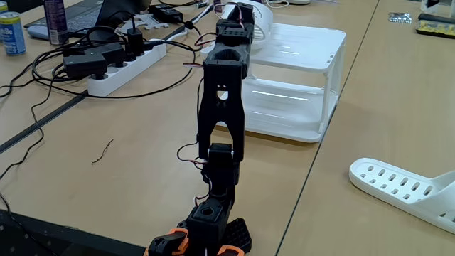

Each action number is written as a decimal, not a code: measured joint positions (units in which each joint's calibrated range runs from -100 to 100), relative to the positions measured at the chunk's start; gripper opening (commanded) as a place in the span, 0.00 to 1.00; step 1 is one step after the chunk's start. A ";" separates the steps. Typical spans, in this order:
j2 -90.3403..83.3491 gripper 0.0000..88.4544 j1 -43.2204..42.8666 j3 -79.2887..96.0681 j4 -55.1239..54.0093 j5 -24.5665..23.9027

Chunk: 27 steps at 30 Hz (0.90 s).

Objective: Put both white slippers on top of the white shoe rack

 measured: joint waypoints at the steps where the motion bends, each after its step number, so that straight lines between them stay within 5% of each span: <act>1: 0.00 0.01 0.07 0.00 0.00 0.00; 27: -0.08 0.14 0.22 2.79 -0.09 0.00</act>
